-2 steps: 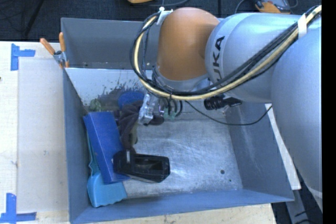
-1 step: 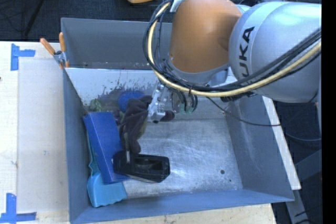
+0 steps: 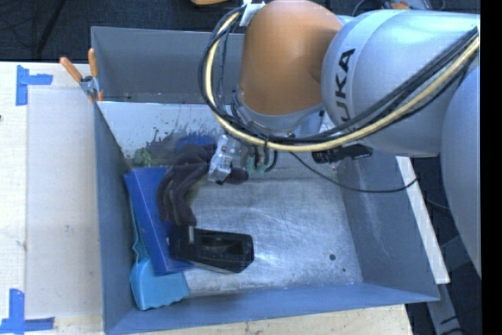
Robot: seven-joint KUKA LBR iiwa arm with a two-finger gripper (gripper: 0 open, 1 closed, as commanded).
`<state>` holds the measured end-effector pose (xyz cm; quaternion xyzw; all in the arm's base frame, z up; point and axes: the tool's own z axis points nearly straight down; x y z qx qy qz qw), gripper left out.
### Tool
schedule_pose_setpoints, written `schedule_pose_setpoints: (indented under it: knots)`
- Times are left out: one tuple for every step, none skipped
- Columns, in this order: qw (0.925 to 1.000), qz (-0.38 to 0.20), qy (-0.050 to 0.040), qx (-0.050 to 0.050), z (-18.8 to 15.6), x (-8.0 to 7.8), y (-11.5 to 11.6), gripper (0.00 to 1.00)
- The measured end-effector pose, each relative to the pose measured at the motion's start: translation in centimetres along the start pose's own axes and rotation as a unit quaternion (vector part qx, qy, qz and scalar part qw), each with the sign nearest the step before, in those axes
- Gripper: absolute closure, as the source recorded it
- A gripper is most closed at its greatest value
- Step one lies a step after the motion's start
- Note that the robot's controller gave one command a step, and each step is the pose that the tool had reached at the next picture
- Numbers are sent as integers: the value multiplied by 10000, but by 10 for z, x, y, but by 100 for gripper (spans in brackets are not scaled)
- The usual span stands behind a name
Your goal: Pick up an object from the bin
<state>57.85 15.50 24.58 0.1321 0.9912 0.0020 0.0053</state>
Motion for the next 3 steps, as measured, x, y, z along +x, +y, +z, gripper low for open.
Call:
schedule_pose_setpoints:
  knots:
    - [9923, 1235, 30, 23, 67, 17, 35, 100]
    - [9880, 1543, 46, 31, 75, 17, 29, 100]
    - [9886, 1506, 64, 65, 32, 20, 35, 100]
